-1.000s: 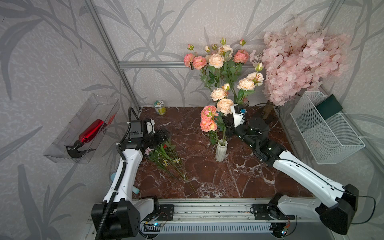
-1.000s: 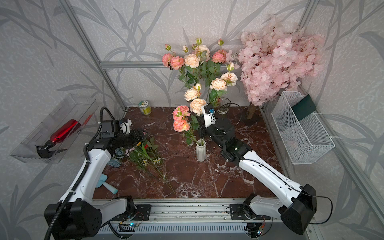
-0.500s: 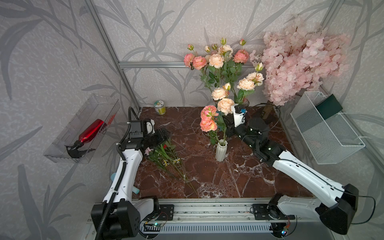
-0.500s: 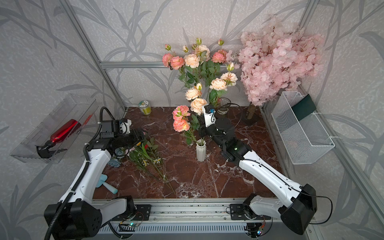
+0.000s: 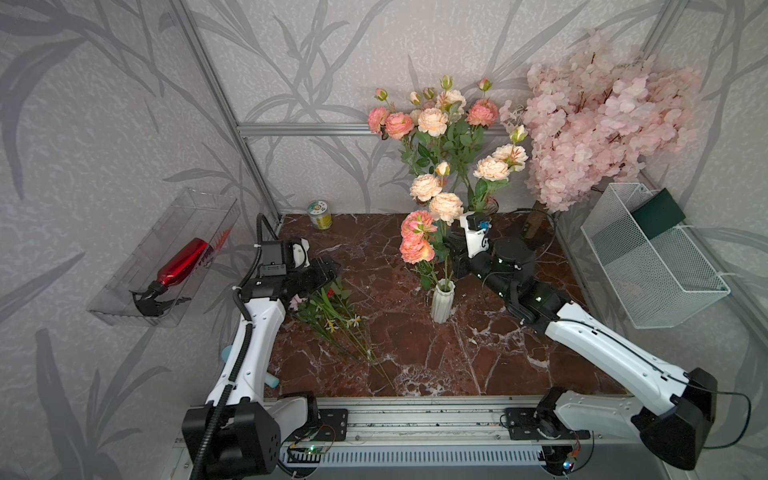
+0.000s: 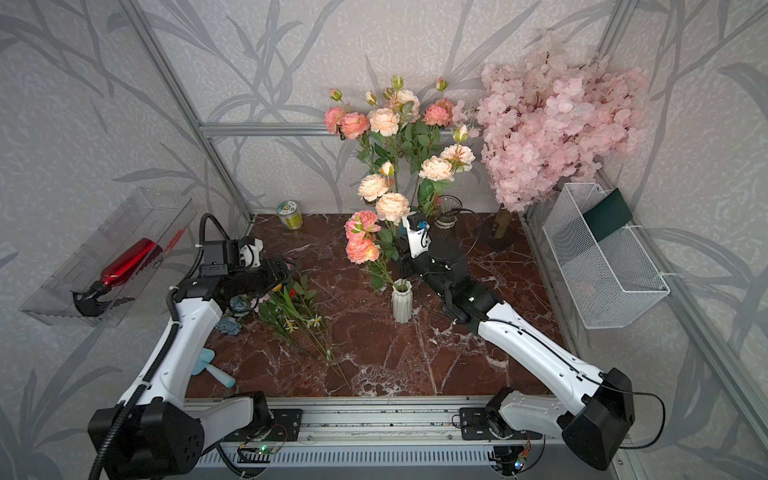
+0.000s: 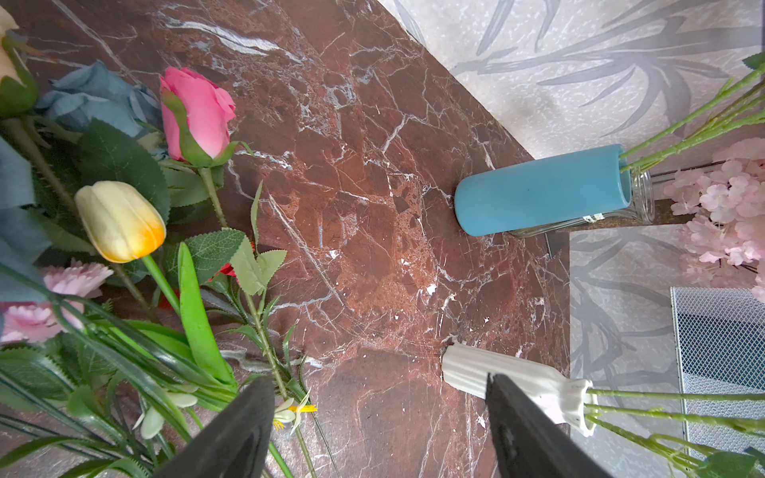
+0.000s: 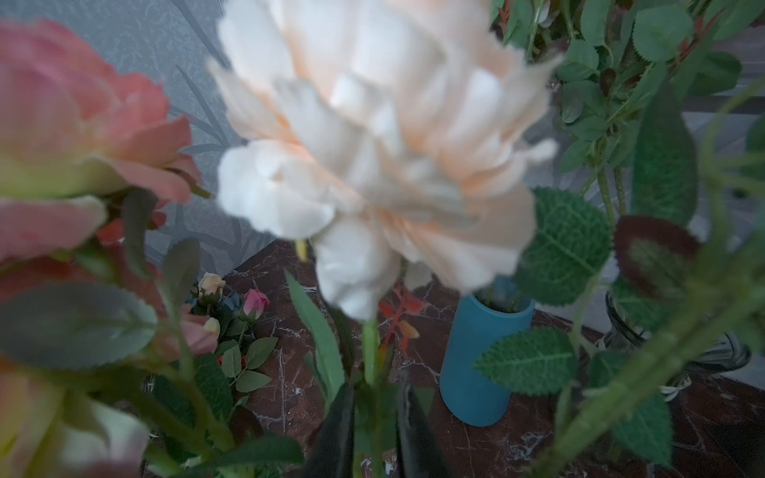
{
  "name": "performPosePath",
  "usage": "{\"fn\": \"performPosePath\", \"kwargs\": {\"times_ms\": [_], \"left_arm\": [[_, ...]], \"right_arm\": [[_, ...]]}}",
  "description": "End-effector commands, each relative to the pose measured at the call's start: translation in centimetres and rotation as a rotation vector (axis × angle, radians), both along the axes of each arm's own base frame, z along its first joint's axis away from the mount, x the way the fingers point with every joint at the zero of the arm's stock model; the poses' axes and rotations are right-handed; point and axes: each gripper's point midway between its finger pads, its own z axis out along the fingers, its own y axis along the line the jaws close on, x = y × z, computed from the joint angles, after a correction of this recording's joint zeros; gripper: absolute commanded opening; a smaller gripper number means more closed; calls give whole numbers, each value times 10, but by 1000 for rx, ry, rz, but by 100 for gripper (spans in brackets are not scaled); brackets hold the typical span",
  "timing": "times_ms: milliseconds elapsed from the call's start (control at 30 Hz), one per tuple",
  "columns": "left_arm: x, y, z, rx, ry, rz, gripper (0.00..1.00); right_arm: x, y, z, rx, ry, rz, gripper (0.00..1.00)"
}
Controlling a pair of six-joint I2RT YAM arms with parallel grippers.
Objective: Place the pink flowers into the vase
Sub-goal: Place the flower in the vase.
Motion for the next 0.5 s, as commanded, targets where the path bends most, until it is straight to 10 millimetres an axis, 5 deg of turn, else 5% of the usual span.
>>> {"fn": "performPosePath", "kwargs": {"times_ms": [0,467], "left_arm": [[-1,3,2,15,-14,8,81],[-1,5,2,16,-14,12,81]], "right_arm": [[-8,-4,6,5,-12,5,21],[-13,-9,11,3,-17,-4,22]]}}
